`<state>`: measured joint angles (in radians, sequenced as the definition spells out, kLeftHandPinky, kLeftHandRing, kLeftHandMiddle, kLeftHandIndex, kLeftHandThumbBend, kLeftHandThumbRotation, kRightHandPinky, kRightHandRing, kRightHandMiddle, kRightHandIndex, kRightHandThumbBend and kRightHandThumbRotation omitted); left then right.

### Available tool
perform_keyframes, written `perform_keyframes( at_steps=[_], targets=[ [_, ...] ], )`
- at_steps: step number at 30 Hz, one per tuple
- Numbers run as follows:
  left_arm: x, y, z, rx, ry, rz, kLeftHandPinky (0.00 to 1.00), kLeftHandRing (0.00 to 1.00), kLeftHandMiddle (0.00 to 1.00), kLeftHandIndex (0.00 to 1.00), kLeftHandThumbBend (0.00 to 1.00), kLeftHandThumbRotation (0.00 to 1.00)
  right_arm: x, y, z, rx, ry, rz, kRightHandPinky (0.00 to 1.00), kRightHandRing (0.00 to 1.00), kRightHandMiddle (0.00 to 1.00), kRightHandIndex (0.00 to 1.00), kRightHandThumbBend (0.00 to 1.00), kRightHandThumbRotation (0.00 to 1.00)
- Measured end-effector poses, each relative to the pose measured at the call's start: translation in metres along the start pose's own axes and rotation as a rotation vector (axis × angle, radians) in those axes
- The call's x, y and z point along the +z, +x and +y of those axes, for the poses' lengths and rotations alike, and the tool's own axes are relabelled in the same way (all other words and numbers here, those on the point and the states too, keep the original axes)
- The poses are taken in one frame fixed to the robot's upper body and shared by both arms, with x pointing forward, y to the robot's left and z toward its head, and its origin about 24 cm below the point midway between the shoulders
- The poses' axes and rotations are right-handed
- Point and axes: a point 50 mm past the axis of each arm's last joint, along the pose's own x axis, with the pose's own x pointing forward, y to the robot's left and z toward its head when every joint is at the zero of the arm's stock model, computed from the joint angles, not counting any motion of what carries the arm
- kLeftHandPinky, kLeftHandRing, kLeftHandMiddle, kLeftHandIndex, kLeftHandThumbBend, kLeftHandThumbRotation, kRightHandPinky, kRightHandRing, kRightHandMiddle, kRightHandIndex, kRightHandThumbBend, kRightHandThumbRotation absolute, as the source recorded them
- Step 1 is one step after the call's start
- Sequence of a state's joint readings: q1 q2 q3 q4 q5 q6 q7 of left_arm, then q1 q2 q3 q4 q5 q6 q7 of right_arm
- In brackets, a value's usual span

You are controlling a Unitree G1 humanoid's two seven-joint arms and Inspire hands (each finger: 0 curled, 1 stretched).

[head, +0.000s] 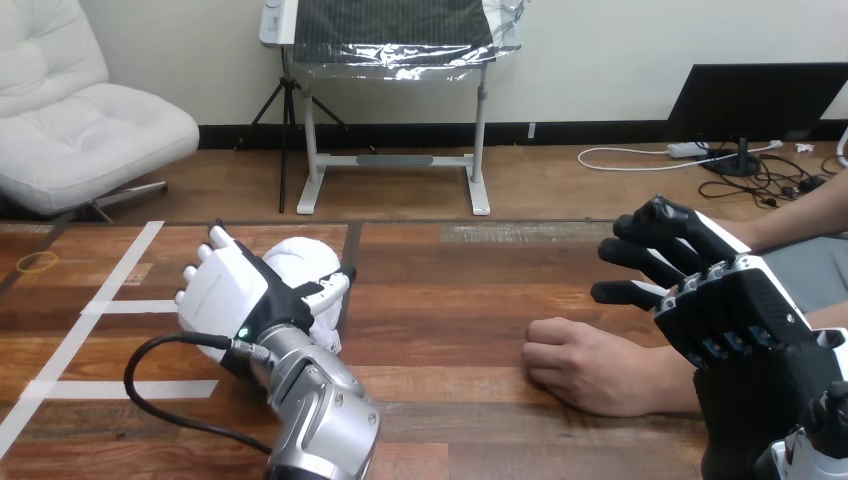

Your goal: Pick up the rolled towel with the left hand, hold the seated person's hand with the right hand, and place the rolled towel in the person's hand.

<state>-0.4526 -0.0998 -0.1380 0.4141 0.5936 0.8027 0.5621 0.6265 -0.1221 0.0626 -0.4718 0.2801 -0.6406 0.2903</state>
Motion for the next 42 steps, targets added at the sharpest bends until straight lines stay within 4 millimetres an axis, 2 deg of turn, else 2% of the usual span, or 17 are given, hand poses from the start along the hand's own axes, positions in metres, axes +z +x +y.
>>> perform_keyframes(
  at_steps=[23, 30, 42],
  targets=[
    [-0.0011, 0.0004, -0.0080, -0.181, -0.003, 0.104, 1.00, 1.00, 1.00, 1.00, 0.94, 0.46, -0.0001, 0.0001, 0.0005, -0.001, 0.001, -0.001, 0.68, 0.79, 0.80, 0.80, 0.87, 1.00],
    [-0.0012, 0.0006, -0.0079, -0.196, 0.016, 0.130, 1.00, 1.00, 1.00, 0.99, 0.95, 0.47, -0.0001, 0.0001, 0.0005, -0.004, 0.001, -0.001, 0.68, 0.79, 0.80, 0.80, 0.88, 1.00],
    [-0.0012, 0.0071, -0.0068, -0.187, 0.081, 0.156, 1.00, 0.99, 0.99, 0.94, 0.92, 0.41, -0.0002, 0.0001, 0.0008, -0.002, 0.003, -0.001, 0.67, 0.78, 0.80, 0.80, 0.89, 1.00]
  ],
)
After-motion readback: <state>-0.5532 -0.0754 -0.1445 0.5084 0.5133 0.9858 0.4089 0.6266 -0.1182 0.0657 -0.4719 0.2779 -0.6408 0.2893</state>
